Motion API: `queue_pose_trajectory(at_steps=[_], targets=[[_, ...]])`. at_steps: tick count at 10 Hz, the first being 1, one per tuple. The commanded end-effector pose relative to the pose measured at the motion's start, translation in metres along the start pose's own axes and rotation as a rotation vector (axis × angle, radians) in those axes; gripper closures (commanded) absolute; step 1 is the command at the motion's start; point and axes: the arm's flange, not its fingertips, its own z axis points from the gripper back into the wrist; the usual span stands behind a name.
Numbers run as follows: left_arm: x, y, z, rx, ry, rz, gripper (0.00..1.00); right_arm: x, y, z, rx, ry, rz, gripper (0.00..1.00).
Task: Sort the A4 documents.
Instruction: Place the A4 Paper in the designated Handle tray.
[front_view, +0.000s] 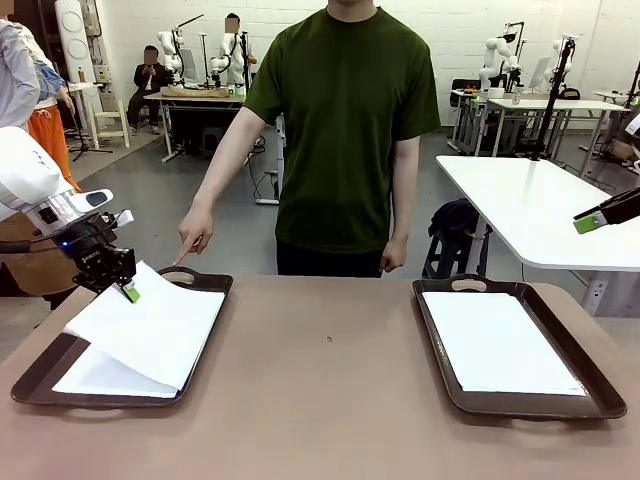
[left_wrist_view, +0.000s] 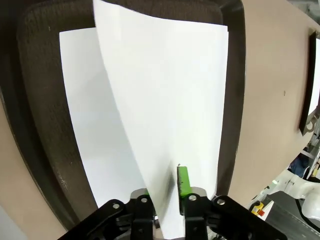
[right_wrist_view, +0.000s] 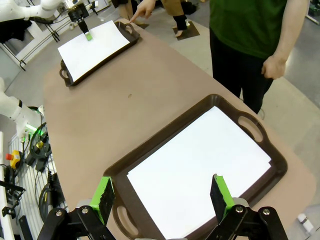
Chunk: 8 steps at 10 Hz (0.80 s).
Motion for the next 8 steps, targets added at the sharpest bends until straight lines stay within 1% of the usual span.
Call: queue_pose_trajectory(at_steps=[1,2,3,4,5,6,7,8], targets=[[0.0021,0.004,0.006,0.041,0.04,-0.006,0.77,0.0001,0.0009,-0.0012,0.003,0.001,0.005,0.0],[0.0035,0.0037,0.0068,0.061,0.052,-0.002,0.39,0.0001,0.0009,-0.0012,0.003,0.001,0.005,0.0],[0.0046,0.004,0.0072,0.087,0.06,0.006,0.57,0.0001,0.0009,-0.0012,0.003,0.001,0.005,0.0],[0.0057,0.0039,0.0075,0.095,0.065,0.006,0.19,0.0001,0.0009,-0.0012,0.003,0.001,0.005,0.0],[0.0058,0.0039,0.0079,0.112,0.071,0.012,0.37,0.0001,0.0009,-0.0012,0.003,0.001,0.005,0.0],[0.0055,0.0042,0.0088,0.127,0.075,0.019,0.0,0.0001,0.0009,-0.0012,0.003,0.001,0.005,0.0],[0.0047,0.0039,0.0098,0.136,0.074,0.02,0.17,0.0001,0.0009,-0.0012,0.003,0.001,0.005,0.0],[0.0045,0.0036,0.0108,0.149,0.076,0.022,0.0,0.0001,0.0009,-0.0012,0.003,0.001,0.005,0.0]])
